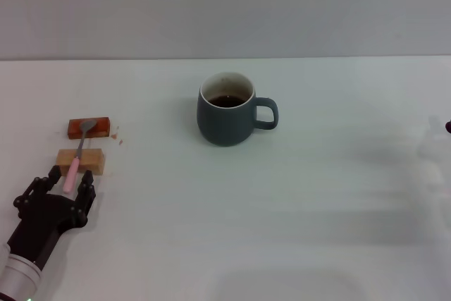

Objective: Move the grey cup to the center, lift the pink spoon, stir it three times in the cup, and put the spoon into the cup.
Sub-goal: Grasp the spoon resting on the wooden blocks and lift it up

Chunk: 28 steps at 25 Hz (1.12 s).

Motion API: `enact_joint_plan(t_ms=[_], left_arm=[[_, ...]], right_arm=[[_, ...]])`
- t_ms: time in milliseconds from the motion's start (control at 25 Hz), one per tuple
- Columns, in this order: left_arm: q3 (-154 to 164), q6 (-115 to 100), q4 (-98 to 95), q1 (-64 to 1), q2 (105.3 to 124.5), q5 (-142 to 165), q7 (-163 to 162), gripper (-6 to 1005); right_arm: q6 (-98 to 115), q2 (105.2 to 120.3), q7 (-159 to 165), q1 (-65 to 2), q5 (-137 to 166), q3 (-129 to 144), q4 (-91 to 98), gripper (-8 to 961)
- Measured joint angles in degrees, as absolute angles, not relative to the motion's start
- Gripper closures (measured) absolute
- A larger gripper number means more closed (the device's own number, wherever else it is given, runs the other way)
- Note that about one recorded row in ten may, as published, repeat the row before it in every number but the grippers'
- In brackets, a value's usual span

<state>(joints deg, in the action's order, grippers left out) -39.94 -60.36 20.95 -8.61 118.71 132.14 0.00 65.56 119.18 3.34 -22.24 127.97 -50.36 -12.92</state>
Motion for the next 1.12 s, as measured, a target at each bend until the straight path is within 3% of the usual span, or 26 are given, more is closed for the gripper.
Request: enact_joint_plan(t_ms=[80, 280, 1120], left_arm=[[-39.92, -60.36, 21.01, -8.61, 118.67, 132.22, 0.0, 415], [-39.9, -60.31, 21.02, -8.61, 118.73, 132.03, 0.0, 587], [-39.98, -60.29, 21.1, -8.54, 118.67, 131.92, -0.37, 582]], right_arm=[[65.57, 119.18, 3.34, -22.28, 127.97, -50.36, -12.96, 954], [65.57, 119.18, 3.34, -22.31, 127.97, -50.36, -13.0, 954], [65.73, 119.18, 3.34, -21.9, 127.96, -50.36, -13.18, 954]])
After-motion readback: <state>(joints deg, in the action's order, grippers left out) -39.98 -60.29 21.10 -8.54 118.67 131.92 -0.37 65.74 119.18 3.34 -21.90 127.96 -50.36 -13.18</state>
